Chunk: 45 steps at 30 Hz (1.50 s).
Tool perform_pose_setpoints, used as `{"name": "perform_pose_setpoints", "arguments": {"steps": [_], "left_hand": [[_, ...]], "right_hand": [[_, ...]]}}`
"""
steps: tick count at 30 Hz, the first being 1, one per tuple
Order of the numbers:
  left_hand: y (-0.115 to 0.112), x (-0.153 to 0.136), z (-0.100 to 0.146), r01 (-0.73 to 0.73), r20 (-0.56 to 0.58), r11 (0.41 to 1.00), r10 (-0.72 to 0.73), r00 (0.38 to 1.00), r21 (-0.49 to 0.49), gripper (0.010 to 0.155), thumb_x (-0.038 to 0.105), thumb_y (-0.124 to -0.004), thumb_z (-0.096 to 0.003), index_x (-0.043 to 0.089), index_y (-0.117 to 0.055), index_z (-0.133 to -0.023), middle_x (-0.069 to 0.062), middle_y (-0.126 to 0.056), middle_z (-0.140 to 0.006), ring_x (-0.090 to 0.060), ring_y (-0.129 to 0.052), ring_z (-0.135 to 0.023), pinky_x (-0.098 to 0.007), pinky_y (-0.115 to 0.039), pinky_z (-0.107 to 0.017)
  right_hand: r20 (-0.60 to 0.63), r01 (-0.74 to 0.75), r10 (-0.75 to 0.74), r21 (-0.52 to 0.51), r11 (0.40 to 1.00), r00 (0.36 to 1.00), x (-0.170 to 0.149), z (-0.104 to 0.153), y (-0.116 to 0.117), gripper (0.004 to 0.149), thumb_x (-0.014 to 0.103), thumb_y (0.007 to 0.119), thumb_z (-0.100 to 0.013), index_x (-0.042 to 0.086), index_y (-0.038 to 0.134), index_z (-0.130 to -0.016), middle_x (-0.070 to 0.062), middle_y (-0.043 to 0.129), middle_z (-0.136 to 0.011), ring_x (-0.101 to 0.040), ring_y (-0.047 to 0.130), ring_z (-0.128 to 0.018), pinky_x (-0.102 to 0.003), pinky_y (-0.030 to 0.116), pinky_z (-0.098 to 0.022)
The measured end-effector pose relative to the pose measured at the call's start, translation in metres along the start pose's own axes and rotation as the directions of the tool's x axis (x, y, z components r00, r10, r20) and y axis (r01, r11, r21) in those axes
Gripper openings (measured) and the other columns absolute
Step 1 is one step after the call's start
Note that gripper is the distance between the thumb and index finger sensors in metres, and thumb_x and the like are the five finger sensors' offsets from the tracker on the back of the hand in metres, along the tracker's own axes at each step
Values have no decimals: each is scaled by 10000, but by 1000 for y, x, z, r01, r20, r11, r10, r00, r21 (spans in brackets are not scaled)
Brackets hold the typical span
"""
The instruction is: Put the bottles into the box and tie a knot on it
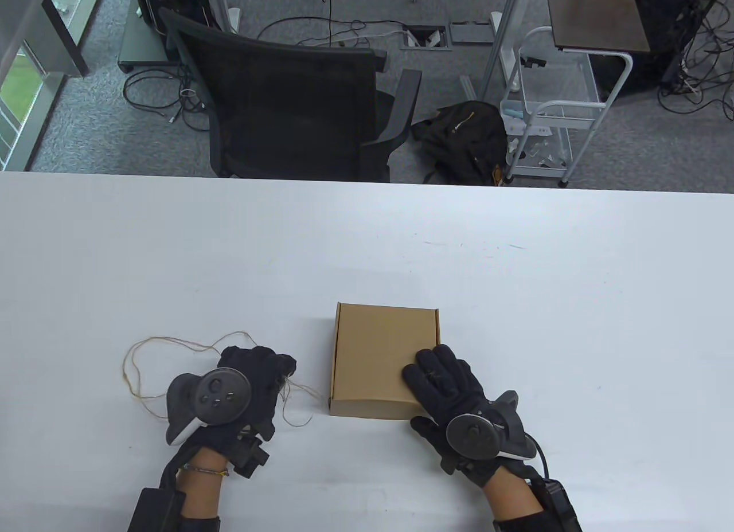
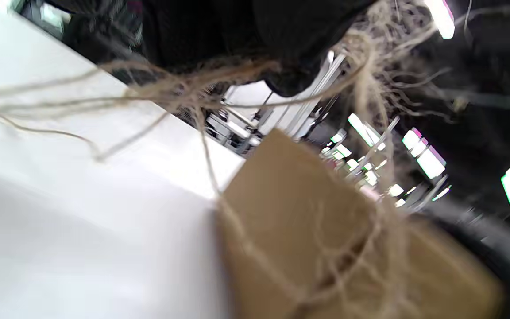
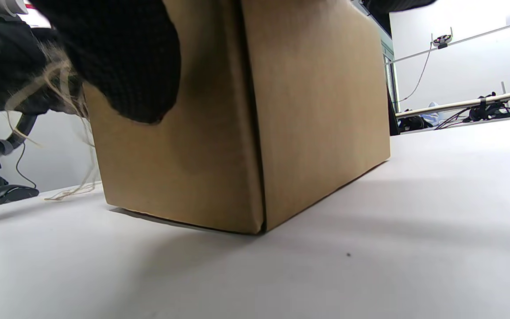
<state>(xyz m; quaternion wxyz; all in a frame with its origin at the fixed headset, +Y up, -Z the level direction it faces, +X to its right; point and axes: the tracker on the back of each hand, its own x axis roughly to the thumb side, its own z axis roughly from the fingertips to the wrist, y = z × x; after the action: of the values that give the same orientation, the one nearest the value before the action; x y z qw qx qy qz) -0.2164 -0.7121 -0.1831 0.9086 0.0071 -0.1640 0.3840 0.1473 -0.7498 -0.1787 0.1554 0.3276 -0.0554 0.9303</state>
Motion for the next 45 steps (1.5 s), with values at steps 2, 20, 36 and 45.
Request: {"name": "perform_pose_setpoints", "arguments": {"steps": [2, 20, 36, 45], "left_hand": [[3, -1, 1, -182, 23, 982, 184, 983, -43, 439, 272, -810, -480, 190, -891, -904, -71, -938, -835, -428, -876, -804, -814, -541, -676], [-34, 59, 0, -253, 160, 955, 277, 948, -154, 460, 298, -813, -504, 176, -869, -943, -77, -944, -841, -413, -894, -785, -799, -558, -666], [-23, 25, -4, -364, 66, 901, 389, 919, -235, 449, 304, -836, -517, 198, -877, -951, -88, -955, -879, -432, -891, -827, -814, -529, -668], [-66, 81, 0, 187, 233, 916, -106, 967, -356, 701, 343, -970, -442, 126, -739, -1067, -139, -1004, -877, -319, -1079, -584, -597, -806, -596]], "right_hand": [[8, -2, 2, -5, 1000, 1000, 0, 0, 0, 869, 394, 873, -435, 227, 326, -1090, -136, 219, -1131, -411, 200, -1016, -663, 350, -688], [235, 439, -399, -154, 885, 886, 55, 2, -29, 887, 514, 898, -387, 97, 514, -1069, -218, 586, -1074, -469, 513, -972, -635, 318, -688], [203, 915, -926, -321, 243, 317, -16, 16, -30, 385, 314, 795, -481, 127, 870, -810, -34, 1071, -482, -178, 1074, -330, -440, 905, -381], [158, 910, -943, -351, 222, 291, -25, 19, -26, 404, 326, 799, -494, 101, 871, -822, 0, 1065, -417, -131, 1044, -245, -415, 910, -346]]}}
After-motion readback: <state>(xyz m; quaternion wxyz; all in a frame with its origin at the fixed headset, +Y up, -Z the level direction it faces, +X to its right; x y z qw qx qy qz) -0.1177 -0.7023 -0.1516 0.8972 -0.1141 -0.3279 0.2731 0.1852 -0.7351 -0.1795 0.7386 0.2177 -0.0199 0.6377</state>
